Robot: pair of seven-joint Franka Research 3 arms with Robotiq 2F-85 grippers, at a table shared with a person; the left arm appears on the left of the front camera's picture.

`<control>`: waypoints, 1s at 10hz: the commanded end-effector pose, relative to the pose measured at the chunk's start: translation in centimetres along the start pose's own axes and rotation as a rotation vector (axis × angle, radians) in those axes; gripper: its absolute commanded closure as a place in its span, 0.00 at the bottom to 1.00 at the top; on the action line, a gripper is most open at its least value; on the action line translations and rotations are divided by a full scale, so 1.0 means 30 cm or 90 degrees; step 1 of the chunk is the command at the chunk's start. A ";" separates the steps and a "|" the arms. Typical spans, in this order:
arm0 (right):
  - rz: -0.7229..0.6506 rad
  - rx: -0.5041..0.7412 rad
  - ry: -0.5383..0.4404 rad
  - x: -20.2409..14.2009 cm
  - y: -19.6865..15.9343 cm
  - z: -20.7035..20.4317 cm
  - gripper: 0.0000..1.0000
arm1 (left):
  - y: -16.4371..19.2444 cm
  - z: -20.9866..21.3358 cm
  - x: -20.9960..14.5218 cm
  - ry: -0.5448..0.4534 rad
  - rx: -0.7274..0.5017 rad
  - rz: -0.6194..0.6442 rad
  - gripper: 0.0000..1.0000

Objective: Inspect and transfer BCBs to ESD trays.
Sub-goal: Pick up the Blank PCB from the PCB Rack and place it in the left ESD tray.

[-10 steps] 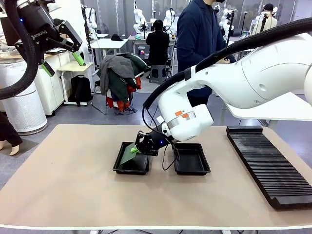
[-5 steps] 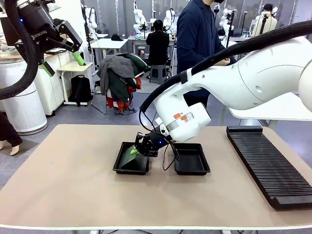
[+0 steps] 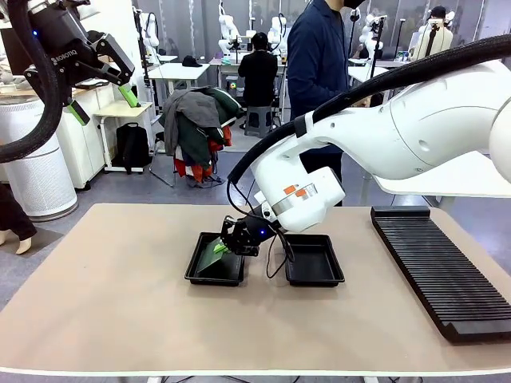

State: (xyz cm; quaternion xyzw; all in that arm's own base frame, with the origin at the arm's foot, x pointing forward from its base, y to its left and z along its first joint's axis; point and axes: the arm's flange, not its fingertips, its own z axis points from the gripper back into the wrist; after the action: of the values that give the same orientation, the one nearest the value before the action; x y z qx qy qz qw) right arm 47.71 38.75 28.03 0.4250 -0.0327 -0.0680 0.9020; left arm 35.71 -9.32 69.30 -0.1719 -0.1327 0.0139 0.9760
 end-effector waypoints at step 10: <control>-0.001 -0.078 0.007 -0.012 0.046 0.008 0.68 | 0.006 -0.004 0.000 -0.002 -0.002 -0.004 0.00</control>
State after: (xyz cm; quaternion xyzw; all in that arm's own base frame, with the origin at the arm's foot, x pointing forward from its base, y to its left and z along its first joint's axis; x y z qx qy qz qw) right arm 47.56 39.09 28.20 0.3966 -0.0210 -0.0611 0.9157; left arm 35.71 -9.32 69.30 -0.1719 -0.1327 0.0139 0.9760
